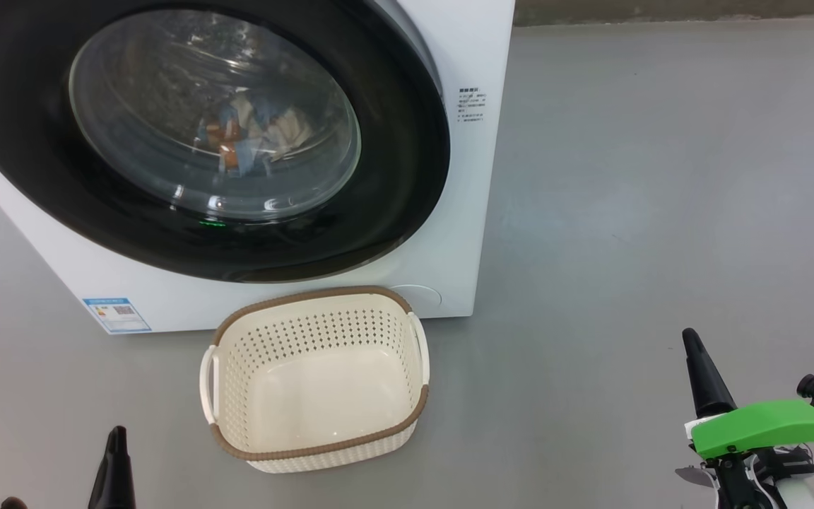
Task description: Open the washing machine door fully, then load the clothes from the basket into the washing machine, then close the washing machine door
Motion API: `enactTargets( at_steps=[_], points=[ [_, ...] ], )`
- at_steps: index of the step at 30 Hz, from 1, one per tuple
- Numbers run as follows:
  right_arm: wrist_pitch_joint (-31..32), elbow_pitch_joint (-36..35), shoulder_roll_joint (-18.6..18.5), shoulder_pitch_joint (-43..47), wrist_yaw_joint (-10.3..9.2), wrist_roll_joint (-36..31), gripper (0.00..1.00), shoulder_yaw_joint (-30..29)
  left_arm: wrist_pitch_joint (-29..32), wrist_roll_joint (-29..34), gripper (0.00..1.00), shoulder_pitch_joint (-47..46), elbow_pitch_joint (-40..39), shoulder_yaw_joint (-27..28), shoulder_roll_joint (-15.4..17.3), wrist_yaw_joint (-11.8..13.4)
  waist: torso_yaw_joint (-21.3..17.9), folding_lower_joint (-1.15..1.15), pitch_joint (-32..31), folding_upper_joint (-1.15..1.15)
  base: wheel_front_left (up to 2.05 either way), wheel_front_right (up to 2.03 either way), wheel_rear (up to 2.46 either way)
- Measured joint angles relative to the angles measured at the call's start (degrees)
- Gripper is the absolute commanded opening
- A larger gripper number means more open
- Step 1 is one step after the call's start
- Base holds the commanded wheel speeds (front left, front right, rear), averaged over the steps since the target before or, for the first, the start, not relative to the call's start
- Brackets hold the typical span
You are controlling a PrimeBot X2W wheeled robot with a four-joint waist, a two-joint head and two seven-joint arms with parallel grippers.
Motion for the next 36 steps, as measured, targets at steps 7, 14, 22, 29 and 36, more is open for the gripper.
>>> enactTargets(
  at_steps=[7,14,22,29,36],
  points=[
    [1.0,-0.3,0.2,0.0,0.00,3.7,0.00,-0.5,1.0,-4.2,0.00,-0.2,-0.3,0.1,-0.4,0.0,0.3,0.00,-0.2,0.00,0.00,0.00,0.00],
    [2.3,-0.6,0.3,0.0,0.00,7.2,0.00,-1.7,2.3,-8.2,0.00,-1.1,-0.6,0.1,-1.2,0.0,0.6,0.00,-0.4,0.00,0.00,0.00,0.00],
    [3.6,-1.1,0.4,0.1,-0.16,11.8,0.00,-2.1,3.5,-12.7,0.00,-1.1,-0.9,0.2,-1.4,0.0,1.0,0.00,-0.7,0.00,0.00,0.00,0.00],
    [4.8,-1.5,0.6,0.1,-0.16,15.4,0.00,-3.3,4.6,-17.1,0.00,-1.2,-1.3,0.3,-1.5,0.0,1.3,0.00,-0.9,0.00,0.00,0.00,0.00],
    [6.0,-1.9,0.6,0.1,-0.16,19.3,0.00,-3.8,5.9,-21.4,0.00,-1.2,-1.5,0.4,-1.9,0.0,1.7,0.00,-1.1,0.00,0.00,0.00,0.00]
  ],
)
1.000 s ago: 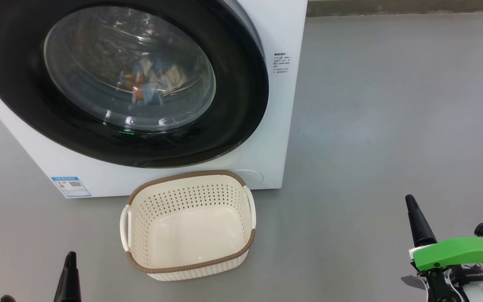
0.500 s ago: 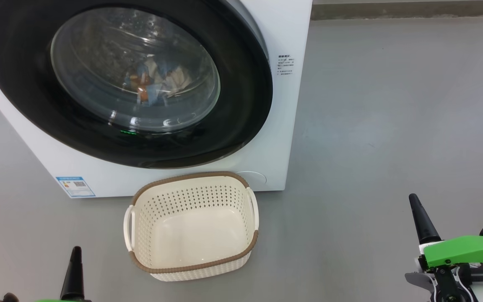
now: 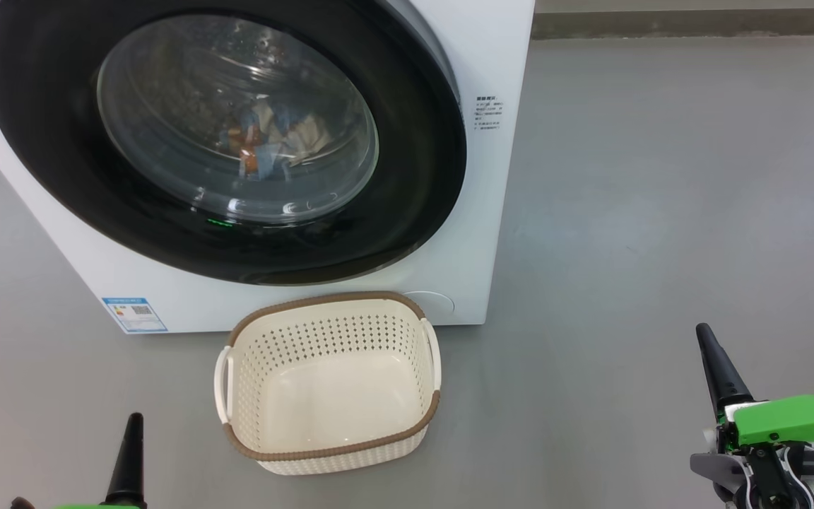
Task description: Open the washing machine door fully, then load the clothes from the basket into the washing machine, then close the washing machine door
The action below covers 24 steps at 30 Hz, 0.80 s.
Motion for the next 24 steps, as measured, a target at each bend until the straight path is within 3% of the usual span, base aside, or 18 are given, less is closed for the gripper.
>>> enactTargets(
  at_steps=[24],
  points=[
    [4.0,-1.3,0.5,0.2,-0.01,12.5,0.00,-2.5,3.8,-14.2,0.00,-1.2,-1.0,0.3,-1.3,0.0,1.1,0.00,-0.7,0.00,0.00,0.00,0.00]
  ],
)
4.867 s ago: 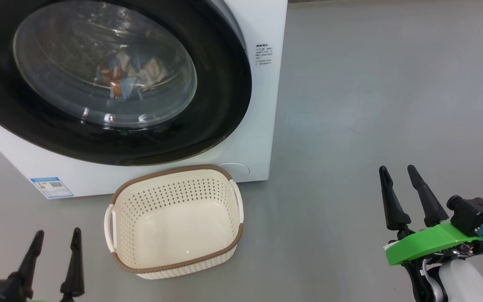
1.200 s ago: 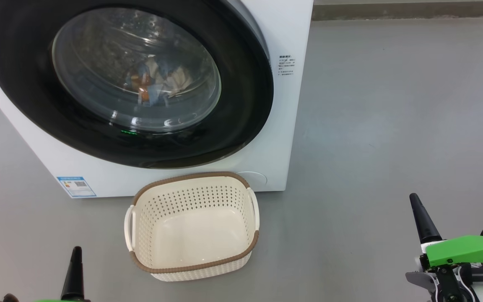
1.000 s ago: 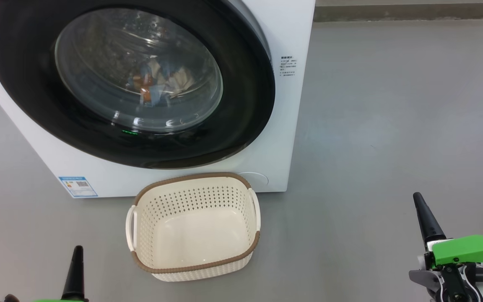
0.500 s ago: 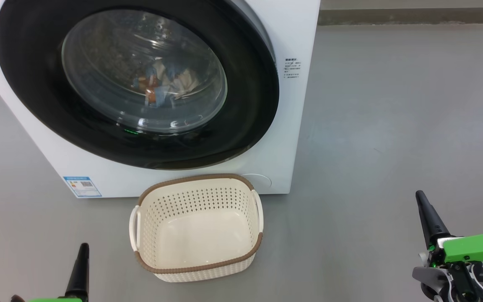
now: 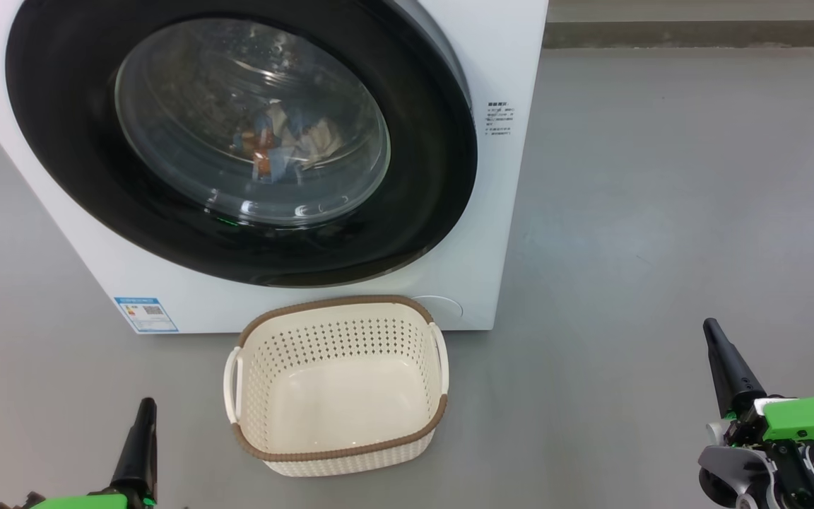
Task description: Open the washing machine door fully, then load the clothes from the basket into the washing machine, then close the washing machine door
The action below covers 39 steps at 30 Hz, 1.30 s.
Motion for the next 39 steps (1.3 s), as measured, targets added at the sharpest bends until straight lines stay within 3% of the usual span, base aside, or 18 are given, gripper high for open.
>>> enactTargets(
  at_steps=[39],
  points=[
    [0.6,-0.3,0.6,1.0,-0.08,2.0,0.00,-0.9,0.3,-1.5,0.00,-0.1,-0.2,0.1,-0.1,0.0,0.1,0.00,-0.1,0.00,0.00,0.00,0.00]
  ],
)
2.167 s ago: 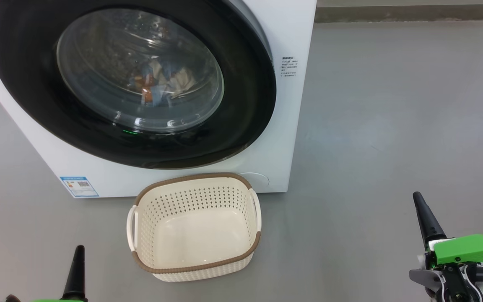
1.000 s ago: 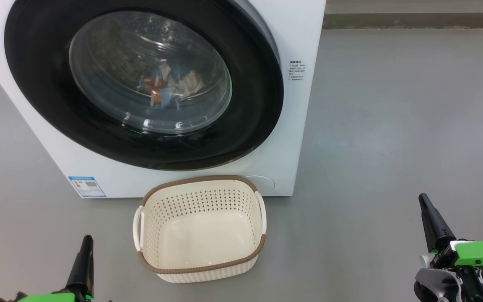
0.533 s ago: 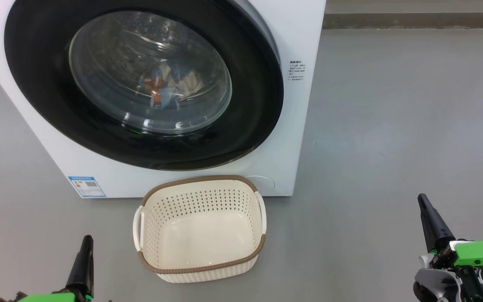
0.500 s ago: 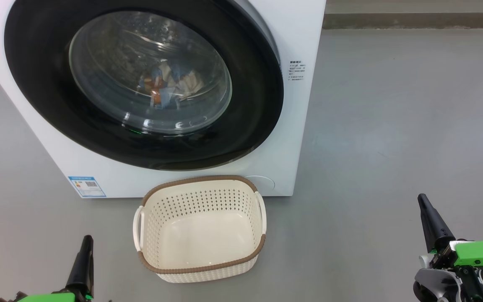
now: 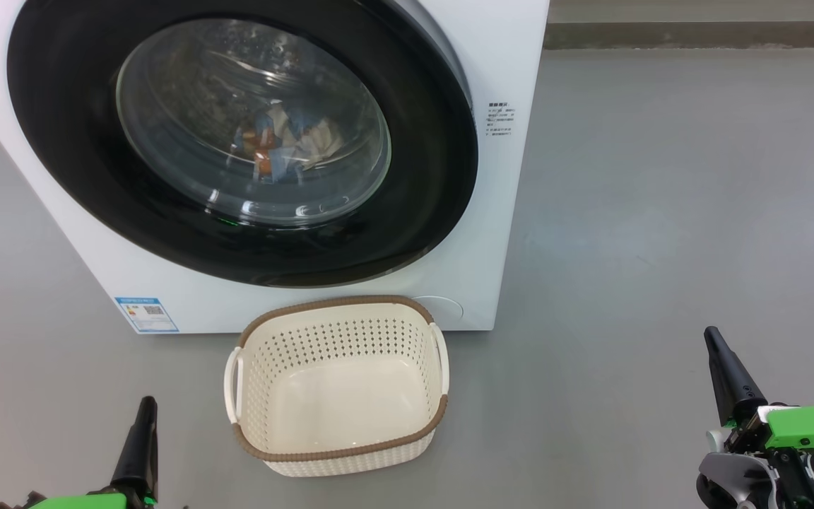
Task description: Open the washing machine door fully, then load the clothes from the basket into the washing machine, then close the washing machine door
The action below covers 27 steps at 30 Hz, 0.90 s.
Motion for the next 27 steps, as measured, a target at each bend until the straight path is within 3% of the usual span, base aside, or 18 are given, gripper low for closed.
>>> enactTargets(
  at_steps=[27],
  points=[
    [0.0,0.0,0.0,0.0,0.00,0.0,0.00,-0.1,0.0,0.0,0.00,0.0,0.0,0.0,0.0,0.0,0.0,0.00,0.0,0.00,0.00,0.00,0.00]
  ],
)
